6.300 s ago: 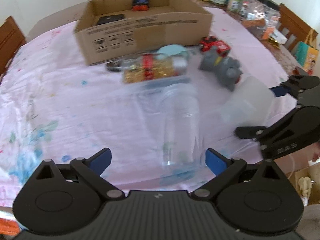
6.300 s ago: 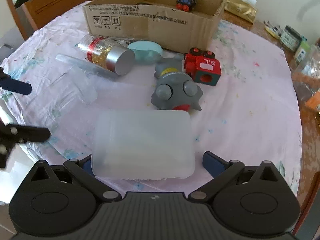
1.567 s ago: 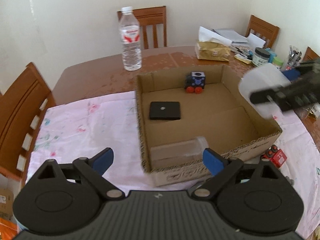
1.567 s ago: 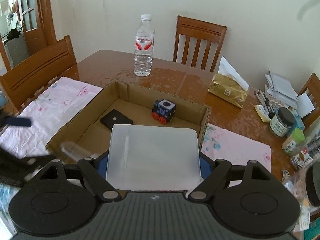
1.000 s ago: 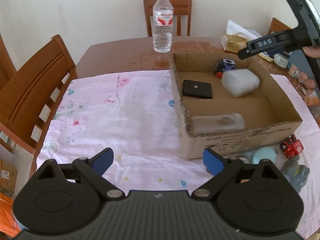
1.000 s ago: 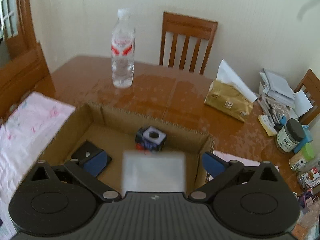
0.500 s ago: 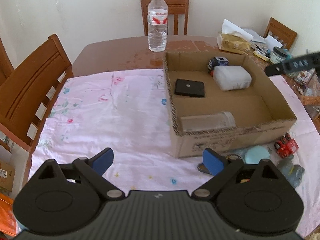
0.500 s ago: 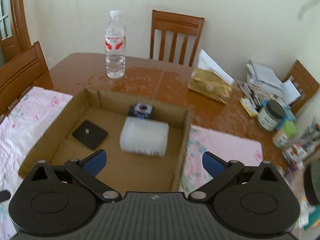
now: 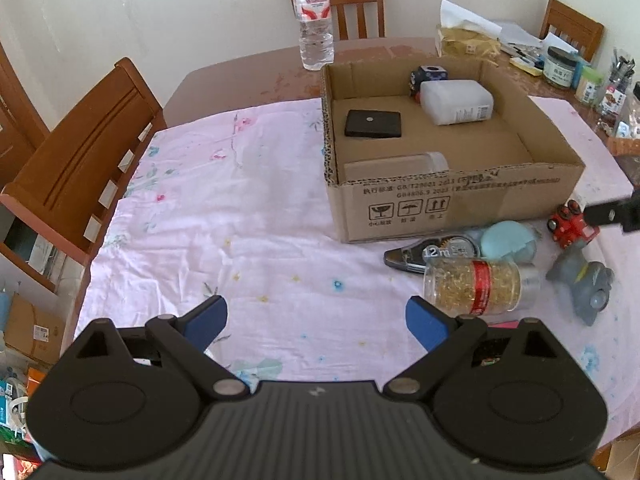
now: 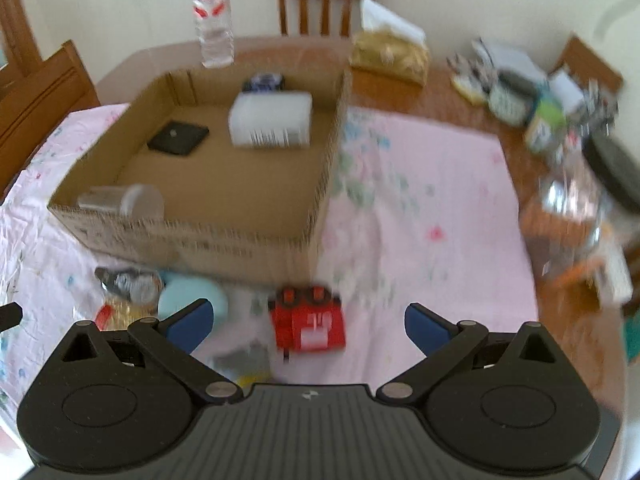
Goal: Organize rigid objects
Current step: 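Move right tool to gray cat figure while left tool approaches pink card, then close right tool on gray cat figure while left tool closes on pink card, then carry cat figure into cardboard box and open right tool while left tool drops pink card in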
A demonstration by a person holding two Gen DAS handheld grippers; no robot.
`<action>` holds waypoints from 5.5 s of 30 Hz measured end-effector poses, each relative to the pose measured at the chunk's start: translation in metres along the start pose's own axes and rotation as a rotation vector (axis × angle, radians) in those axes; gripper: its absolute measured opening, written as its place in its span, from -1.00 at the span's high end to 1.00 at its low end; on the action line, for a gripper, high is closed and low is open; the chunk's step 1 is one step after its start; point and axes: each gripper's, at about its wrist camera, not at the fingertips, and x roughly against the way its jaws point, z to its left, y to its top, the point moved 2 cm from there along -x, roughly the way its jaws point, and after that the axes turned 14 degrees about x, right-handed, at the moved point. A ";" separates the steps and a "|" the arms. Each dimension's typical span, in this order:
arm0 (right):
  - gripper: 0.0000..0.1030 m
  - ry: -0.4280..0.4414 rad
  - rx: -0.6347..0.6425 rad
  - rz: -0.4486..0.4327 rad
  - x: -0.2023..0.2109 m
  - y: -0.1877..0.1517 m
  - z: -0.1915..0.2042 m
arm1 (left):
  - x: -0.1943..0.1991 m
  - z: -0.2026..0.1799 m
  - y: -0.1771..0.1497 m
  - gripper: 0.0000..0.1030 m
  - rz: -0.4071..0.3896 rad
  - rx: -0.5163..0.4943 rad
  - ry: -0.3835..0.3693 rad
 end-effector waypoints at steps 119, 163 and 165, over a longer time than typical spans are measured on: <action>-0.68 0.056 0.214 -0.086 -0.024 -0.088 0.039 | -0.059 -0.047 -0.052 -0.76 0.107 -0.161 -0.246; -1.00 0.118 0.174 -0.273 0.008 0.071 0.010 | 0.009 -0.013 0.065 -0.76 -0.040 -0.185 -0.308; -1.00 0.111 0.161 -0.276 0.013 0.068 0.009 | 0.008 -0.014 0.075 -0.76 -0.055 -0.192 -0.312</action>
